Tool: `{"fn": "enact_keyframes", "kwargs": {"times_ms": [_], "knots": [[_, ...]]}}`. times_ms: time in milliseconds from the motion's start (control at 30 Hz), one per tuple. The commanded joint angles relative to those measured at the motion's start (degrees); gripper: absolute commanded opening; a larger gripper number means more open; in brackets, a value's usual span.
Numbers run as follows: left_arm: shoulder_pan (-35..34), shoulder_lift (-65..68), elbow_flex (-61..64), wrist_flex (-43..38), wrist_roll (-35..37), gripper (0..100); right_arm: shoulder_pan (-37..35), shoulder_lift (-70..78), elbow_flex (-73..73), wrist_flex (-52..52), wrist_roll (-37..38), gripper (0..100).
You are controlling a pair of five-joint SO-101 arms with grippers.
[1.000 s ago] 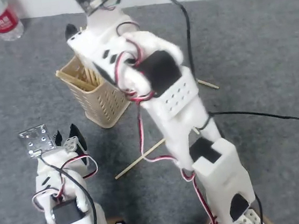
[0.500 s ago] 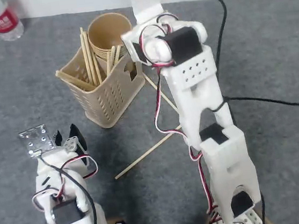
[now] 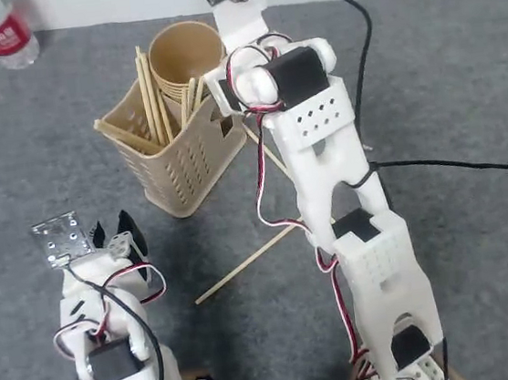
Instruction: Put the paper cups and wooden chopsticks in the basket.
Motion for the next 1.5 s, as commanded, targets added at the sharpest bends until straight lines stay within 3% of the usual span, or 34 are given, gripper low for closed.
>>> {"fn": "enact_keyframes", "kwargs": {"times_ms": [0,767,1067,1467], "knots": [[0.3,-1.0,-0.3,-1.2,-0.3,13,-1.5,-1.5,-0.4,1.8,-0.2,10.2],[0.3,-1.0,-0.3,-1.2,-0.3,13,-2.2,-5.9,0.0,2.3,-0.4,9.8],[0.3,-1.0,-0.3,-1.2,-0.3,13,-3.4,-6.0,7.7,2.2,-0.5,10.1],[0.3,-1.0,-0.3,-1.2,-0.3,13,-3.4,-9.0,3.7,2.2,-0.2,9.8]]}}
